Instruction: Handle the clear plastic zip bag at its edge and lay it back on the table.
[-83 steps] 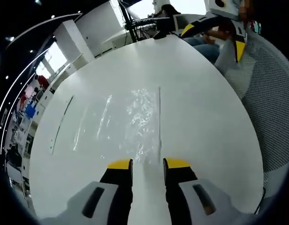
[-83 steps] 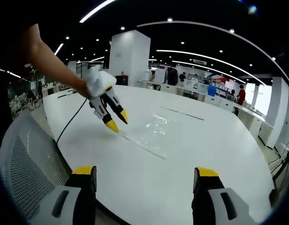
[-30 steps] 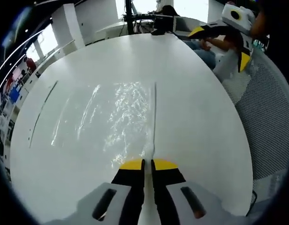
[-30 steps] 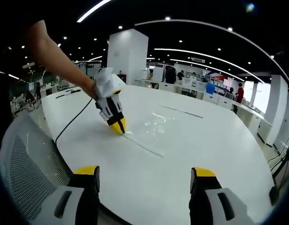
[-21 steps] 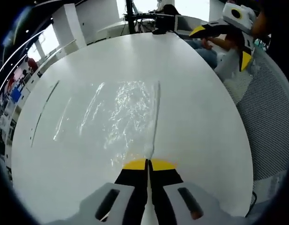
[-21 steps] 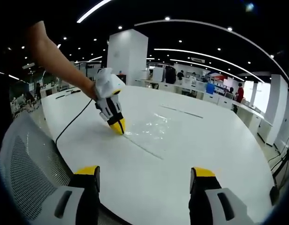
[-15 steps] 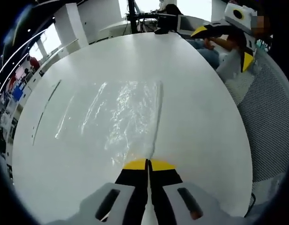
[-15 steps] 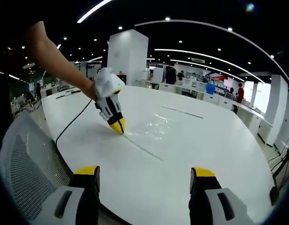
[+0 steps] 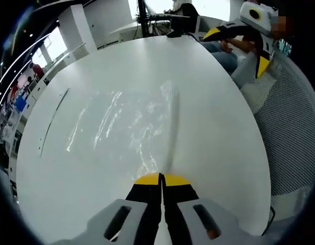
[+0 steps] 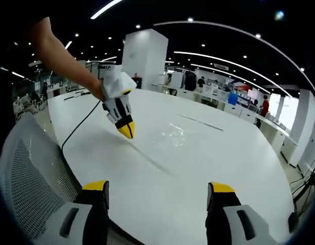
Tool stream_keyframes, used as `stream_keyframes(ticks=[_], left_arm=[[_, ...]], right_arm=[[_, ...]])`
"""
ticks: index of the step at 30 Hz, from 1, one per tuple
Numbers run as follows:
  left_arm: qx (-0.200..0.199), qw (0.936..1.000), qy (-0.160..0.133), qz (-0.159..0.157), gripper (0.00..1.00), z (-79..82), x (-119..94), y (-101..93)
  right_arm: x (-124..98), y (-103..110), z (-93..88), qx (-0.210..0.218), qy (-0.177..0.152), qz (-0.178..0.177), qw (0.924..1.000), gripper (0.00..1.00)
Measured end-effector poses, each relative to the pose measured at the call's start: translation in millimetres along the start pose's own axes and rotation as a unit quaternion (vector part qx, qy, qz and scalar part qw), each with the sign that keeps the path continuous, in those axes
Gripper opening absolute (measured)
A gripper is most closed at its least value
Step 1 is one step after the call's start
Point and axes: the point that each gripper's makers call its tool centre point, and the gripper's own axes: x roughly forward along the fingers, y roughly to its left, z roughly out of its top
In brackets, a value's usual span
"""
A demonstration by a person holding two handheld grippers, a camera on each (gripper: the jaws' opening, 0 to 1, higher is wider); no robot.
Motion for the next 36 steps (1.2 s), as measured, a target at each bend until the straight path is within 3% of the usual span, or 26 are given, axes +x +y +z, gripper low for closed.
stream_keyframes(ticks=[6, 9, 21, 36], left_arm=[[0.003, 1.0000, 0.001, 0.004, 0.00, -2.2, -8.4, -4.7], [0.004, 1.0000, 0.003, 0.006, 0.00, -2.8, -14.7, -8.3], [0.014, 0.9998, 0.000, 0.017, 0.00, -5.0, -39.5, -25.6], [0.025, 0.9993, 0.025, 0.011, 0.00, -10.0, -62.7, -56.8]], right_arm=[[-2.3, 2.7, 6.7, -0.017, 0.002, 0.007, 0.9998, 0.73], [-2.8, 6.1, 9.4, -0.024, 0.010, 0.019, 0.9995, 0.67], [2.8, 20.8, 42.7, -0.068, -0.010, 0.059, 0.9959, 0.65], [16.0, 48.6, 62.0, -0.118, -0.009, 0.118, 0.9859, 0.41]])
